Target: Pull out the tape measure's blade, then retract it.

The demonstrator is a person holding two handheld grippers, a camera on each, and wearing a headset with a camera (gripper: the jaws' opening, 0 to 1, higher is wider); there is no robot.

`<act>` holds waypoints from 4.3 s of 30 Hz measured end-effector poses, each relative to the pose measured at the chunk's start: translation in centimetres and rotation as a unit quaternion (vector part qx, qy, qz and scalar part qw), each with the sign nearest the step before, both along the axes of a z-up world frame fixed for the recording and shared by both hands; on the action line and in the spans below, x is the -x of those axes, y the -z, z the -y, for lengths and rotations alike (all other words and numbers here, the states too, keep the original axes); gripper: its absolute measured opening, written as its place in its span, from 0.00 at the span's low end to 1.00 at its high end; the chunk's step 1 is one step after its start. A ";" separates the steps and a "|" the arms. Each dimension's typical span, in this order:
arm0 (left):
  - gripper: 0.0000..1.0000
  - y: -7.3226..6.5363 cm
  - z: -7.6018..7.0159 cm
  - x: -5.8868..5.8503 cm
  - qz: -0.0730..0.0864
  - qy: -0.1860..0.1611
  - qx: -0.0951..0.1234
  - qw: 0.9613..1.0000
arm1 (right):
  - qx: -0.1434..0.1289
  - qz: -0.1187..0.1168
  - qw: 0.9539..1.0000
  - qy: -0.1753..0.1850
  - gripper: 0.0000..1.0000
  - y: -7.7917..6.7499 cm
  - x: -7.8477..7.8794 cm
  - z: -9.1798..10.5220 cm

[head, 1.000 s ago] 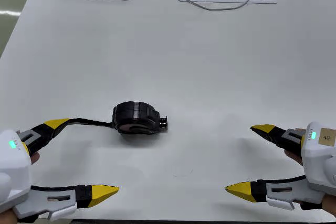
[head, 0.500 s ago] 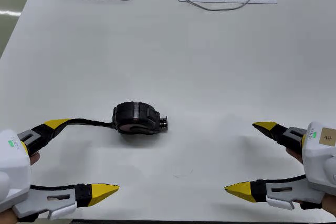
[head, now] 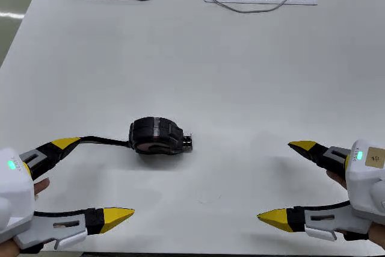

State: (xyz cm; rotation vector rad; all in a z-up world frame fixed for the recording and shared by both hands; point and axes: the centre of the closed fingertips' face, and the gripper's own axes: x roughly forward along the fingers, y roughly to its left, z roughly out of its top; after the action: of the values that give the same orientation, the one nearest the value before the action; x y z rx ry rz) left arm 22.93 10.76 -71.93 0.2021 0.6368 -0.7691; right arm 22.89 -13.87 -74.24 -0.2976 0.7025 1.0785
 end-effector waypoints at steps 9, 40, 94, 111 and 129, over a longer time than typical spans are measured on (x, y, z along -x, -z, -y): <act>0.85 0.1 0.0 0.0 -0.003 0.002 -0.003 1.000 | 0.000 0.000 1.000 0.001 0.84 0.0 -0.1 0.1; 0.89 0.0 0.6 -1.2 0.000 0.030 -0.008 1.000 | 0.004 0.004 1.000 -0.017 0.89 0.2 -1.7 -0.7; 0.77 1.1 2.6 -4.3 -0.005 0.137 -0.066 0.988 | 0.024 0.005 0.995 -0.098 0.84 1.1 -3.6 -3.7; 0.74 1.9 3.5 -5.3 -0.007 0.180 -0.103 0.978 | 0.041 -0.002 0.991 -0.128 0.83 1.4 -3.4 -4.0; 0.59 3.2 4.0 -5.8 -0.036 0.209 -0.122 0.970 | 0.049 -0.010 0.986 -0.159 0.80 1.9 -3.4 -4.5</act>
State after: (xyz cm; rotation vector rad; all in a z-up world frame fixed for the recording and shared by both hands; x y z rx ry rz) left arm 28.70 6.80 -75.17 0.5486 0.7704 -1.1070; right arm 26.29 -9.33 -76.11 -0.4968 0.7440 1.3521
